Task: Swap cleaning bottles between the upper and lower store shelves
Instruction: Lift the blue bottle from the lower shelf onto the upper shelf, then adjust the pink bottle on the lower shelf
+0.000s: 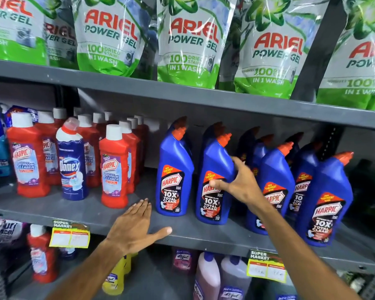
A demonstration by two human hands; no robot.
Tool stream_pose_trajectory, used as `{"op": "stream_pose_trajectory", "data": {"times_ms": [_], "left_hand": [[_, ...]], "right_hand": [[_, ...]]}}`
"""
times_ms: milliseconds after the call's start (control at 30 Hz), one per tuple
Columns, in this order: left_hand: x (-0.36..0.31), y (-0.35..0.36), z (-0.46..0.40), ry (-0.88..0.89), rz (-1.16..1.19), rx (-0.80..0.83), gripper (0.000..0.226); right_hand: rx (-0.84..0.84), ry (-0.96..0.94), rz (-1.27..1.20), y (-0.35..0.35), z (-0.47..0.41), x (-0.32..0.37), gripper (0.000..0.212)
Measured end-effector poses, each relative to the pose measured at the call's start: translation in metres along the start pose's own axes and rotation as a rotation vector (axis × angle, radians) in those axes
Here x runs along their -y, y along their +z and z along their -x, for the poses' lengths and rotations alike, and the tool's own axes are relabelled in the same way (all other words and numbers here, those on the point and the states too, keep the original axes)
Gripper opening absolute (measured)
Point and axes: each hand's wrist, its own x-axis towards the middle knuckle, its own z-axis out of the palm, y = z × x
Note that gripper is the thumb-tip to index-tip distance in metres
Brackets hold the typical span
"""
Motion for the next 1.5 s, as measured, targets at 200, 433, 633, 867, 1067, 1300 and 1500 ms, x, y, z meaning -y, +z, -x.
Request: {"op": "stream_pose_trajectory", "data": {"times_ms": [200,433,633,867,1067,1300,1500], "left_hand": [[0.0,0.004,-0.001,-0.007,0.01,-0.003,0.143],[-0.001,0.003,-0.002,-0.009,0.012,0.019,0.141],[-0.003,-0.002,-0.002,-0.012,0.02,0.032,0.141],[-0.003,-0.006,-0.003,-0.006,0.037,0.022,0.141],[-0.009,-0.004,0.011,-0.021,0.01,-0.146,0.137],[-0.03,0.074,0.069,0.216,0.063,-0.504,0.108],[-0.028,0.181,0.131,0.25,0.074,-0.205,0.104]], "right_hand": [[0.078,0.16,-0.228,0.033,0.047,-0.074,0.1],[0.076,0.157,-0.336,0.043,0.051,-0.081,0.087],[0.074,0.164,-0.383,0.044,0.051,-0.077,0.087],[0.025,0.202,-0.33,0.044,0.052,-0.076,0.109],[-0.158,0.028,-0.03,0.055,0.106,-0.062,0.093],[-0.516,-0.286,0.212,0.095,0.205,-0.09,0.036],[-0.305,0.214,0.084,0.138,0.268,-0.14,0.052]]}}
